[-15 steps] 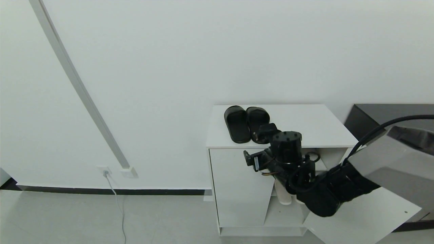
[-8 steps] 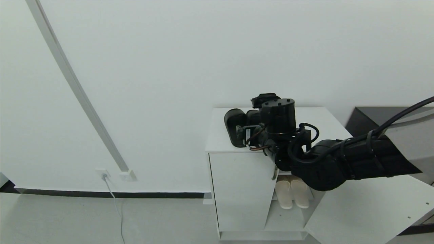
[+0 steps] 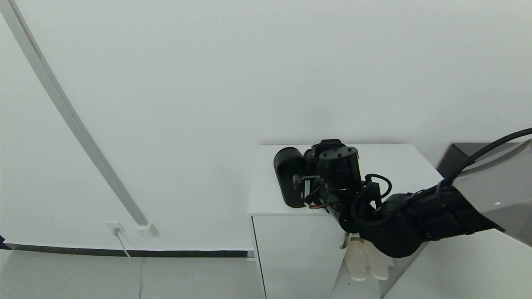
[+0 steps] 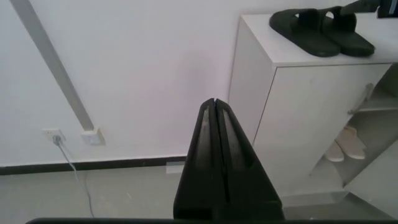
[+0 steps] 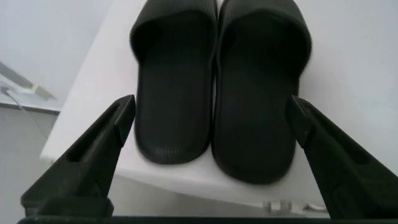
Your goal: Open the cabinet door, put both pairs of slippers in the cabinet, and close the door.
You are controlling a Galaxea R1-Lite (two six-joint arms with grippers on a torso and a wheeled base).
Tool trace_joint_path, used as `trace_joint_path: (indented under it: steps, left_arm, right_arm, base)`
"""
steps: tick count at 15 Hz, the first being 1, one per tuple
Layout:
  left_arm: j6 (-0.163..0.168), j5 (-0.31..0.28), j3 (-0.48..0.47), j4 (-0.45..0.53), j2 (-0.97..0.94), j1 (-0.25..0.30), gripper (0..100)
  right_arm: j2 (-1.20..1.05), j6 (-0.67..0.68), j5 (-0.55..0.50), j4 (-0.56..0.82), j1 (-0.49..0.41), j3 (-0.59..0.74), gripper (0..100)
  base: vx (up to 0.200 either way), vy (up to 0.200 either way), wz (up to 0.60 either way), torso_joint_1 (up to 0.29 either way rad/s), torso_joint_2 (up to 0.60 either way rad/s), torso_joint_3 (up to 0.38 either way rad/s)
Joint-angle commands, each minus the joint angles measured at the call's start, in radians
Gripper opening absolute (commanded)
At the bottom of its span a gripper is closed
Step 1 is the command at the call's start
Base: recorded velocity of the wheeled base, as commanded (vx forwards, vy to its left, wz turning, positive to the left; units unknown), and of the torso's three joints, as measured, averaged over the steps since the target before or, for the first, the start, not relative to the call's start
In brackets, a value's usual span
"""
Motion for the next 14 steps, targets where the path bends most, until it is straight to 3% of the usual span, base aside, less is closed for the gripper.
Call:
trace_joint_path:
  steps: [1,5,14]
  left_arm:
    - [-0.001,0.001,0.000,-0.001,0.000,0.000,0]
    - [-0.001,0.001,0.000,-0.001,0.000,0.000,0]
    - [-0.003,0.001,0.000,-0.001,0.002,0.000,0]
  right_arm:
    - [0.062,-0.003,-0.004,-0.041,-0.004,0.008,100]
    - [0.148,-0.004,-0.006,-0.050,-0.038,-0.068,100]
    - [0.356,-0.053,-0.006,-0.042,-0.103,-0.367,100]
  base:
    - [0.000,0.000,0.00,0.000,0.00,0.000]
    - [0.000,0.000,0.00,0.000,0.00,0.000]
    - [0.000,0.000,0.00,0.000,0.00,0.000]
